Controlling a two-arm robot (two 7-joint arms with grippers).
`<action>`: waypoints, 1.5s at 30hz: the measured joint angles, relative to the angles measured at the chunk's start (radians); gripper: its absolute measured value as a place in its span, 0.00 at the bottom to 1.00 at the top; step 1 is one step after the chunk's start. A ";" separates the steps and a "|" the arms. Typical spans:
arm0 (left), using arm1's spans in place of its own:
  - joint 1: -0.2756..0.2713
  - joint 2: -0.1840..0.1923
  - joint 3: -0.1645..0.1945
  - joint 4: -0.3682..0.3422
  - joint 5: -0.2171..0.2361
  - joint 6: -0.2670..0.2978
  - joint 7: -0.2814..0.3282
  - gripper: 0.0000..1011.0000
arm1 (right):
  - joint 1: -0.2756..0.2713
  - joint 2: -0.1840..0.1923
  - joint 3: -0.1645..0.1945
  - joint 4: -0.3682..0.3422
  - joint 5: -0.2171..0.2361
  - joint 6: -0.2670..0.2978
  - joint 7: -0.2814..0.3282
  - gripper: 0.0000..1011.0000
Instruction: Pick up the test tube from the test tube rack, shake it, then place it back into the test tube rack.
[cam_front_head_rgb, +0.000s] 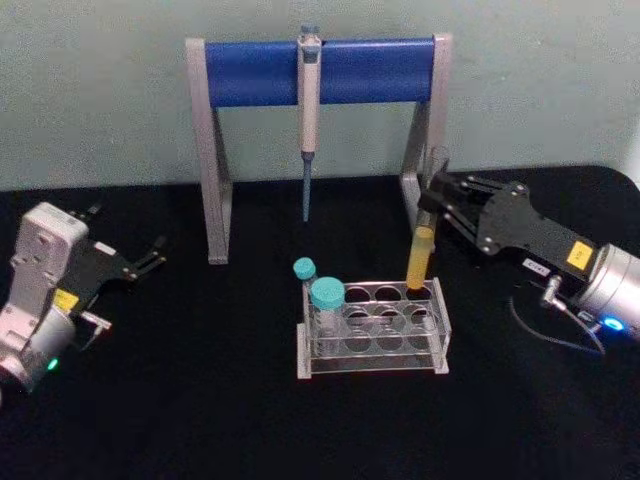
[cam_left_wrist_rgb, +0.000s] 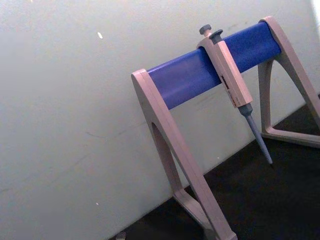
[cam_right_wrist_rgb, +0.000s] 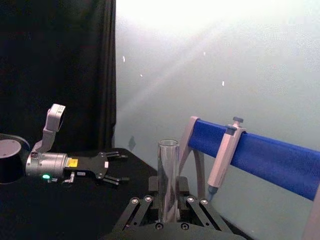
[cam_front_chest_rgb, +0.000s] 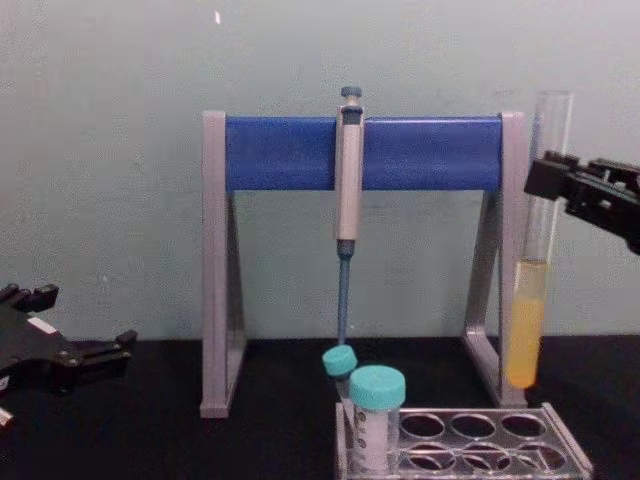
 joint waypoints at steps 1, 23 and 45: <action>0.000 0.000 0.000 0.000 0.000 0.000 0.000 0.99 | 0.002 -0.003 -0.002 0.002 -0.001 0.000 0.000 0.21; 0.000 0.000 0.000 0.000 0.000 0.000 0.000 0.99 | 0.028 -0.038 -0.040 0.044 -0.048 -0.010 -0.009 0.21; 0.000 0.000 0.000 0.000 0.000 0.000 0.000 0.99 | 0.062 -0.096 -0.057 0.161 -0.066 -0.013 -0.010 0.21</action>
